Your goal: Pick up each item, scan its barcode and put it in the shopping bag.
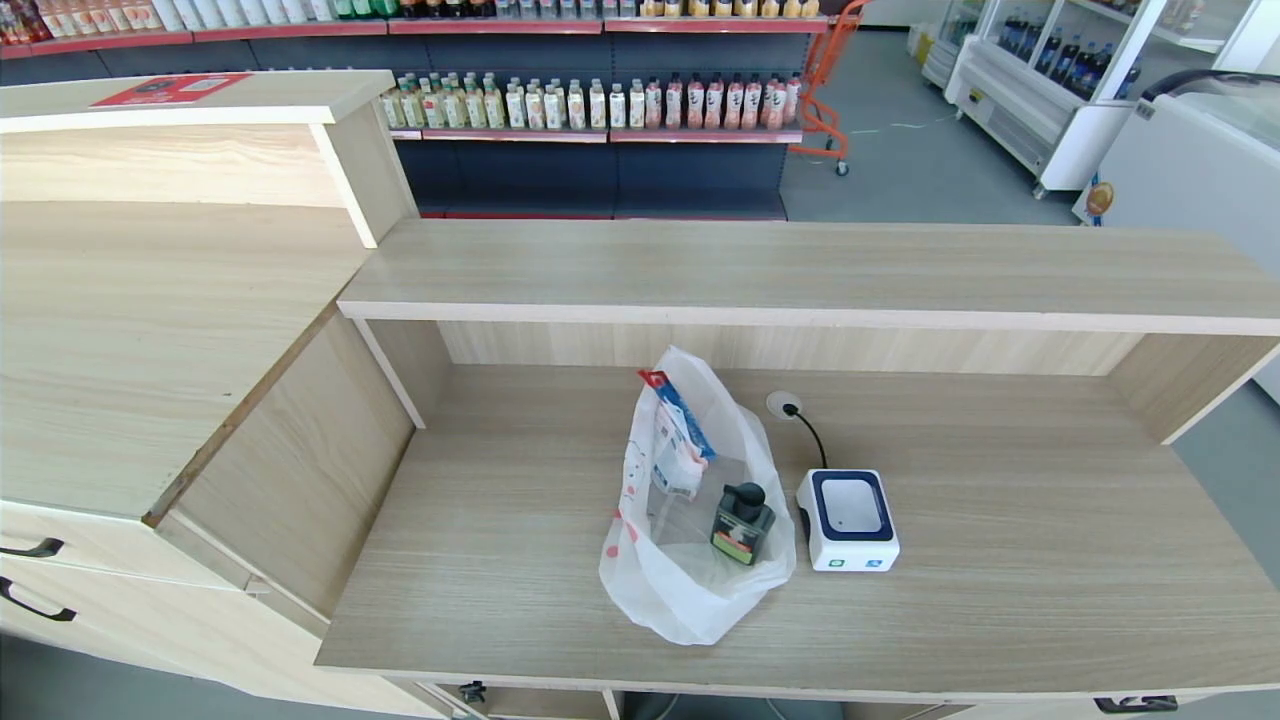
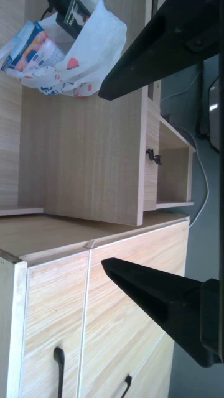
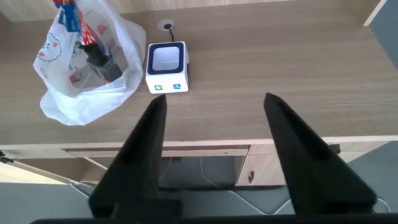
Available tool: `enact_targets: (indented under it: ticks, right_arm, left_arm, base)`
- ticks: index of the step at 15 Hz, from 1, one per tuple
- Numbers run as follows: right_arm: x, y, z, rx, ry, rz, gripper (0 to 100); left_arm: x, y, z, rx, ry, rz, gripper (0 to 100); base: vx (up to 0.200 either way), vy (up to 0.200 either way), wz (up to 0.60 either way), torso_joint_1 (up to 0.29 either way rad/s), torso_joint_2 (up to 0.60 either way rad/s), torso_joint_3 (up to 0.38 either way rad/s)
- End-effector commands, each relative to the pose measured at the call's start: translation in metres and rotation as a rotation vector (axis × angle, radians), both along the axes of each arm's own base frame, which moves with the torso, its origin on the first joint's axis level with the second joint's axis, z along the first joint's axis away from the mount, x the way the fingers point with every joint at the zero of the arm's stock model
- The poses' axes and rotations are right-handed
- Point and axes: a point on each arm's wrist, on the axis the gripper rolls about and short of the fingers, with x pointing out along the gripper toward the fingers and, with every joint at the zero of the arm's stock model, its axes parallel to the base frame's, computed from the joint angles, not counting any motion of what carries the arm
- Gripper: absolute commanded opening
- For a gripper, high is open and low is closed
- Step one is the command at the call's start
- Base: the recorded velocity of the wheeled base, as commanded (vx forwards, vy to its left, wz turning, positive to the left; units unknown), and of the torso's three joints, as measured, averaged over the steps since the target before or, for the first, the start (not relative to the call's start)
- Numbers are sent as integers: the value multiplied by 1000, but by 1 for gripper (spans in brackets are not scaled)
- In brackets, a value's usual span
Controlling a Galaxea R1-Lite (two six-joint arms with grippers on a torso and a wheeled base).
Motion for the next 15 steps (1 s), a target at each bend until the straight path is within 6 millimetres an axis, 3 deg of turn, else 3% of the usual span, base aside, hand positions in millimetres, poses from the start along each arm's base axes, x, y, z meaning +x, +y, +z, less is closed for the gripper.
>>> enact_targets:
  ticks: [1,7,15]
  right_arm:
    - [0,0,0,2,3,0,0]
    - [0,0,0,4,3,0,0]
    - [0,0,0,2,3,0,0]
  left_arm:
    - [0,0,0,0,-1,0,100]
    - [0,0,0,-2,0,0,100]
    - [0,0,0,7,-1,0,100]
  base:
    - [0,0,0,0,0,0]
    - [0,0,0,0,0,0]
    - [0,-200,0,4,3,3]
